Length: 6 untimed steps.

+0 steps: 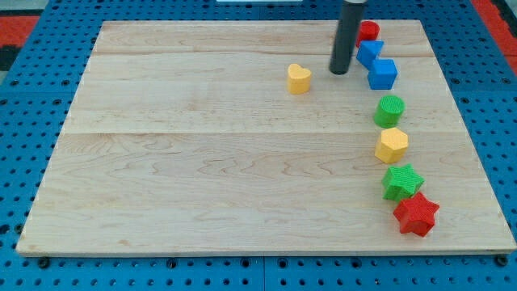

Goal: Push the cube slightly to the left

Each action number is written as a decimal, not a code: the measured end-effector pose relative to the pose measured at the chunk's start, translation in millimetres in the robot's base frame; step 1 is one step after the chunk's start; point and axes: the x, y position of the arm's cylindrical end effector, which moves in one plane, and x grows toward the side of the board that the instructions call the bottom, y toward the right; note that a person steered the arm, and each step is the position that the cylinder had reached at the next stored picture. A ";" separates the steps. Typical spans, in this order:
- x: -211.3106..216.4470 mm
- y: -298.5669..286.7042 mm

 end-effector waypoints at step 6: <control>18.6 122.4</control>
